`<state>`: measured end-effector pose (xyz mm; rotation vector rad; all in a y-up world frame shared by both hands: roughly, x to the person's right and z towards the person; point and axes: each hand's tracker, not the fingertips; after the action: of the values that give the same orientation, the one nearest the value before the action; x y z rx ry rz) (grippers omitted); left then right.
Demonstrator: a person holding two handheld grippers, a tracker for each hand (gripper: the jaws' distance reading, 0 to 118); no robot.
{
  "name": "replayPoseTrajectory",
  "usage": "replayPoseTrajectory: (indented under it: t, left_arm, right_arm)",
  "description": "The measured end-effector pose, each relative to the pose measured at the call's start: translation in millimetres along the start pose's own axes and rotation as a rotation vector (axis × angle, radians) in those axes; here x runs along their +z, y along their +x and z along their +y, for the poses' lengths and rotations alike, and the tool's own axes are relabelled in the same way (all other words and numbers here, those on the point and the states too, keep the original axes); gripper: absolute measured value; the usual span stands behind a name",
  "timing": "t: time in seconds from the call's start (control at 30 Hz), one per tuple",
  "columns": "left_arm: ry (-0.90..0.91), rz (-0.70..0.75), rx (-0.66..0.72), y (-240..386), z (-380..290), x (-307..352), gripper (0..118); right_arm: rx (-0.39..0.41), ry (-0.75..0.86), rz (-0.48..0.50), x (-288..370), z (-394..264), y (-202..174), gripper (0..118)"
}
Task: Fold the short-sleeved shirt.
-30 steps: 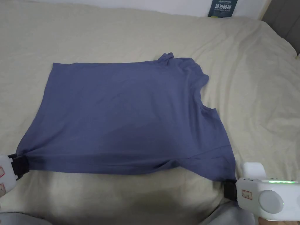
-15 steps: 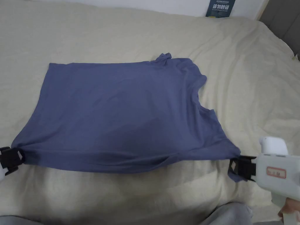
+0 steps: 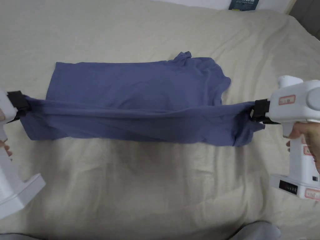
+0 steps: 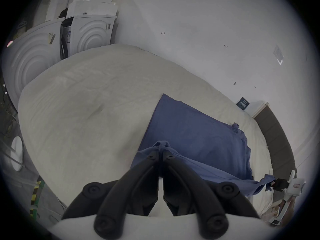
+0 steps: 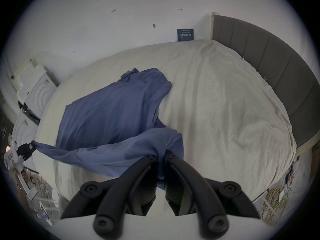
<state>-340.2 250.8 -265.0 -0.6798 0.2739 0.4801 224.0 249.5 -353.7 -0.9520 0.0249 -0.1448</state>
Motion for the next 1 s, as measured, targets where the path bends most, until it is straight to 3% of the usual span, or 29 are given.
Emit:
replayPoseTrajectory:
  t: [0.47, 0.5, 0.53, 0.57, 0.6, 0.63, 0.67, 0.7, 0.8, 1.0]
  left_arm:
    - [-0.149, 0.131, -0.039, 11, 23, -138, 4]
    - [-0.156, 0.131, -0.044, 12, 23, -142, 6]
    - [-0.155, 0.136, -0.051, 14, 22, -145, 16]
    - [-0.149, 0.148, -0.06, 16, 22, -147, 35]
    - [-0.134, 0.16, -0.065, 16, 22, -147, 62]
    - [-0.123, 0.157, -0.065, 16, 23, -146, 98]
    - [-0.112, 0.147, -0.065, 16, 24, -141, 109]
    - [-0.084, 0.143, -0.068, 17, 27, -134, 109]
    - [-0.005, 0.134, -0.099, 19, 36, -109, 109]
    - [0.196, 0.152, -0.318, 31, 36, -25, 109]
  right_arm:
    - [0.017, -0.134, -0.141, -122, 54, -37, 12]
    - [0.018, -0.14, -0.146, -125, 54, -38, 12]
    - [0.023, -0.14, -0.155, -127, 54, -41, 12]
    - [0.028, -0.134, -0.161, -128, 54, -42, 14]
    - [0.037, -0.129, -0.166, -129, 55, -40, 23]
    - [0.043, -0.125, -0.169, -128, 56, -41, 58]
    - [0.049, -0.124, -0.172, -125, 57, -41, 93]
    - [0.058, -0.128, -0.181, -121, 57, -40, 115]
    - [0.088, -0.027, -0.213, -96, 59, -37, 118]
    - [0.099, 0.227, -0.132, 1, 46, -33, 118]
